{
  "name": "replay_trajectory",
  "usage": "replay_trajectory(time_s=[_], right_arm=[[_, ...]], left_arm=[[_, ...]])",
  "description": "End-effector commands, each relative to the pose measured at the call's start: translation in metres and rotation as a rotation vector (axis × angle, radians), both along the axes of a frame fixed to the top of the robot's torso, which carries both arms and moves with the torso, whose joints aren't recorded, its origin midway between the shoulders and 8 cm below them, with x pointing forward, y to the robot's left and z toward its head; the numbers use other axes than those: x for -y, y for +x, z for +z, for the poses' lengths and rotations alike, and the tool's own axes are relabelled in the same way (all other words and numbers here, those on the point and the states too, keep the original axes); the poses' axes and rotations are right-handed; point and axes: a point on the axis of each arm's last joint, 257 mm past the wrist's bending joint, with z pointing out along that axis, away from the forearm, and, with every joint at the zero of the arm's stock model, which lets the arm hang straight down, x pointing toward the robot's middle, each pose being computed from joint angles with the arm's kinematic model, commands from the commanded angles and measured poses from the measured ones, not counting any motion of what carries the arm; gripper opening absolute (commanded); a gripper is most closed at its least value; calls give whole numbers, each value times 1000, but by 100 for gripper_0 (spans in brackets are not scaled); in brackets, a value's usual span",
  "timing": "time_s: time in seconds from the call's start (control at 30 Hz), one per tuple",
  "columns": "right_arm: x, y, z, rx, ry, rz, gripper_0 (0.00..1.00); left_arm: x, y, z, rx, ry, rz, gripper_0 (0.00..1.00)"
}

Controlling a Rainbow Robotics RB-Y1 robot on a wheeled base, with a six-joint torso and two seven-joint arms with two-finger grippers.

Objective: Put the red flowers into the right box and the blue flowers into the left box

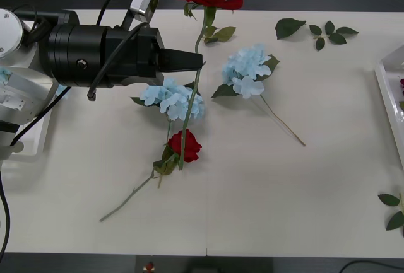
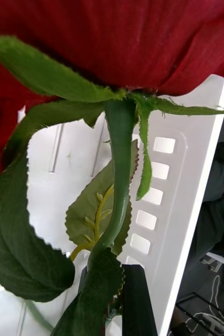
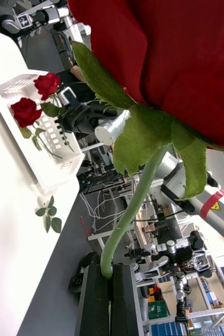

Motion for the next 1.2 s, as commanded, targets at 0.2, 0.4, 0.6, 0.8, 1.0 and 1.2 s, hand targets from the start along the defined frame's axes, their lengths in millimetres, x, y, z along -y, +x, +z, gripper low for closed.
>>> replay_trajectory(time_s=[0.2, 0.4, 0.6, 0.8, 1.0, 1.2], right_arm=[[27, -4, 9, 18, -55, -24, 44], [20, 0, 8, 19, -42, -9, 79], [-13, 12, 2, 58, 104, 12, 91], [-74, 27, 13, 63, 276, 106, 92], [-167, 38, 34, 32, 487, 310, 93], [-269, 26, 64, -34, 662, 572, 93]], left_arm=[[6, -8, 16, -3, -22, -20, 0], [6, -8, 16, -3, -22, -20, 0], [6, -8, 16, -3, -22, -20, 0], [6, -8, 16, -3, -22, -20, 0], [6, -8, 16, -3, -22, -20, 0], [6, -8, 16, -3, -22, -20, 0]])
